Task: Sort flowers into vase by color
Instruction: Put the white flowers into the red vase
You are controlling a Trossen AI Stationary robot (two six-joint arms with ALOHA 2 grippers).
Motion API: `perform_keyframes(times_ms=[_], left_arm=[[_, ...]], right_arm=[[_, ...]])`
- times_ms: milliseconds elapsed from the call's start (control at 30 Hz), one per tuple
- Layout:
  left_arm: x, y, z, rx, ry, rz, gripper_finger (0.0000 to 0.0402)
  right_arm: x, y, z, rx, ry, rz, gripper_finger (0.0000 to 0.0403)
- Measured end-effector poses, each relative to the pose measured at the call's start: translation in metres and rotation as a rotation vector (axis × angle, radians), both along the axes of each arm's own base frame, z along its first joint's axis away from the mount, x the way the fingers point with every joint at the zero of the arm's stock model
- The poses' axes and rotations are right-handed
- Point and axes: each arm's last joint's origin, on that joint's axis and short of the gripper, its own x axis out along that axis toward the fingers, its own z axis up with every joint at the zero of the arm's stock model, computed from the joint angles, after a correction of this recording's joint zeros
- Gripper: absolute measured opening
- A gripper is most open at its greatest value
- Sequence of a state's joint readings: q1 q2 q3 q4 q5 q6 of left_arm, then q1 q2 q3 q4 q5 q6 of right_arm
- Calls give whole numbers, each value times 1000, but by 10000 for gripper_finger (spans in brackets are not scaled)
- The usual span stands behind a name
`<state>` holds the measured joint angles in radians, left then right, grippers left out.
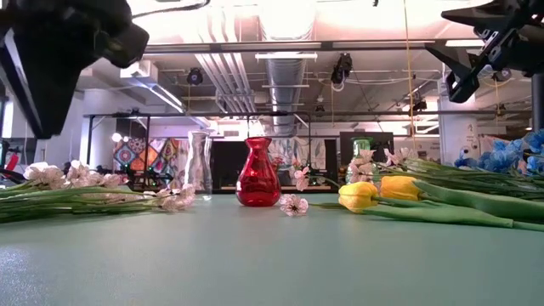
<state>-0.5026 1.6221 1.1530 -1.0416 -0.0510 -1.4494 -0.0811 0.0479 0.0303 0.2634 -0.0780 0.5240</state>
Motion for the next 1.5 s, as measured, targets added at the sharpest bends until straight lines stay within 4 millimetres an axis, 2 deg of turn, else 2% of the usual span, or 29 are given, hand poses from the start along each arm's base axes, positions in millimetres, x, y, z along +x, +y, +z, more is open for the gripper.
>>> perform_keyframes(times_ms=[267, 367, 500, 833, 1033, 1167, 1500], left_arm=[[6, -7, -31, 22, 121, 0, 240], [8, -8, -38, 41, 143, -13, 263], [10, -8, -48, 84, 160, -15, 266], [10, -6, -69, 149, 181, 27, 235], [12, -7, -75, 133, 139, 34, 203], [13, -7, -75, 139, 131, 42, 164], [12, -6, -75, 154, 129, 45, 38]], right_arm=[[0, 0, 0, 0, 0, 0, 212], [0, 0, 0, 0, 0, 0, 212], [0, 0, 0, 0, 1, 0, 212], [0, 0, 0, 0, 3, 1, 212], [0, 0, 0, 0, 3, 1, 212], [0, 0, 0, 0, 2, 1, 212], [0, 0, 0, 0, 2, 2, 212]])
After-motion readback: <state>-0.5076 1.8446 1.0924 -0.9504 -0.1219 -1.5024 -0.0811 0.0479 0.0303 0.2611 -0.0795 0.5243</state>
